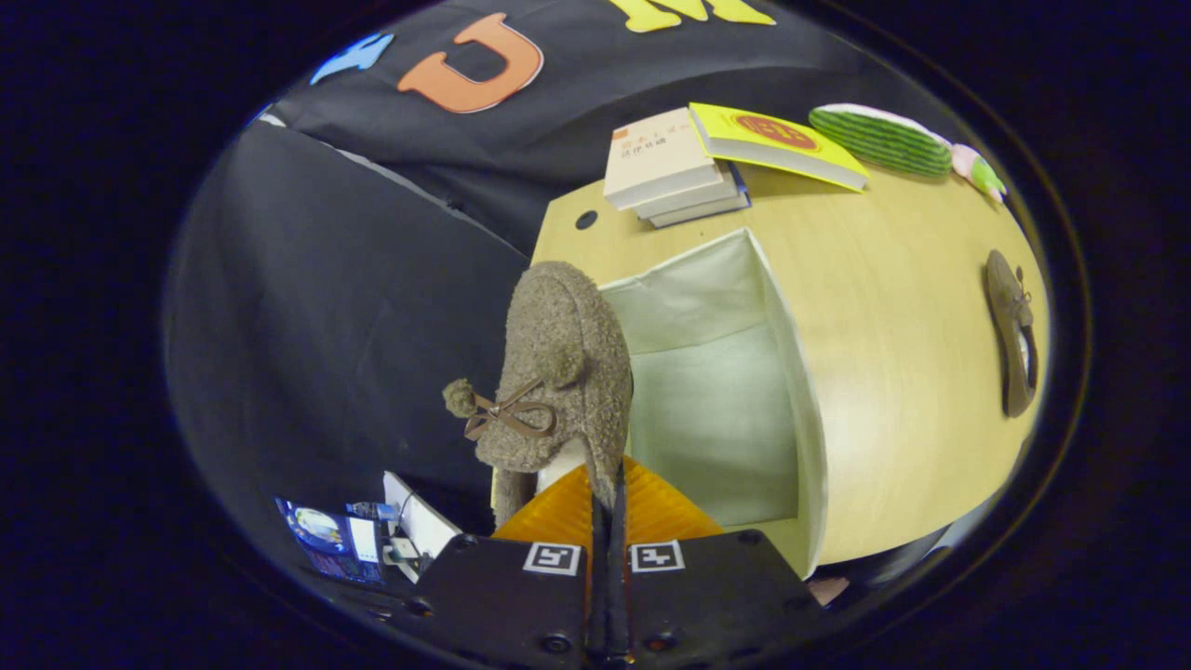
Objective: Open the storage box then place both shoes into the box .Put the left shoe in first, then the right shoe, with the right side of both shoes facing outward in a uniform manner.
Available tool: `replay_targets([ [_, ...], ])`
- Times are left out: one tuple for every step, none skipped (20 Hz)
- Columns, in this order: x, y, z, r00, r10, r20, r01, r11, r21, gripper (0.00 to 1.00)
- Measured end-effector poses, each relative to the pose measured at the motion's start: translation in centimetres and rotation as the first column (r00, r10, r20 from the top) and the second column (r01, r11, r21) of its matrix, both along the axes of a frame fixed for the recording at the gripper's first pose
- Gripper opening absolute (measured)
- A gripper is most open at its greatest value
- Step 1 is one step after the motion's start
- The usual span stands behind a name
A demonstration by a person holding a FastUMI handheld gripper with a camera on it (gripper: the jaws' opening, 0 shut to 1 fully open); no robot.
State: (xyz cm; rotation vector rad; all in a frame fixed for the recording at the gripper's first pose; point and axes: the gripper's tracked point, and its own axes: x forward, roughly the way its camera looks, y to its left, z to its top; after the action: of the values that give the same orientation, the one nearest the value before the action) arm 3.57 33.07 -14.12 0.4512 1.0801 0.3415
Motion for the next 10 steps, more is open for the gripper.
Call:
replay_targets([
  [0.4,0.3,-0.9,1.0,-0.006,-0.016,0.006,1.0,-0.006,0.06],
  [0.7,0.2,-1.5,0.999,-0.012,-0.03,0.012,1.0,-0.009,0.07],
  [0.8,0.2,-2.0,0.999,-0.021,-0.042,0.02,1.0,-0.011,0.07],
  [0.9,0.2,-2.2,0.998,-0.022,-0.051,0.022,1.0,-0.011,0.08],
  [0.9,0.4,-2.3,0.998,-0.019,-0.055,0.019,1.0,-0.007,0.08],
  [0.9,0.6,-2.4,0.998,-0.014,-0.057,0.014,1.0,0.0,0.09],
  [0.9,1.0,-2.3,0.998,-0.002,-0.056,0.003,1.0,0.013,0.09],
  [1.0,1.1,-2.2,0.999,0.006,-0.052,-0.006,1.0,0.013,0.16],
  [1.0,1.3,-2.1,0.999,0.015,-0.046,-0.014,1.0,0.014,0.21],
  [1.0,2.0,-1.9,0.998,0.053,-0.037,-0.052,0.998,0.029,0.3],
])
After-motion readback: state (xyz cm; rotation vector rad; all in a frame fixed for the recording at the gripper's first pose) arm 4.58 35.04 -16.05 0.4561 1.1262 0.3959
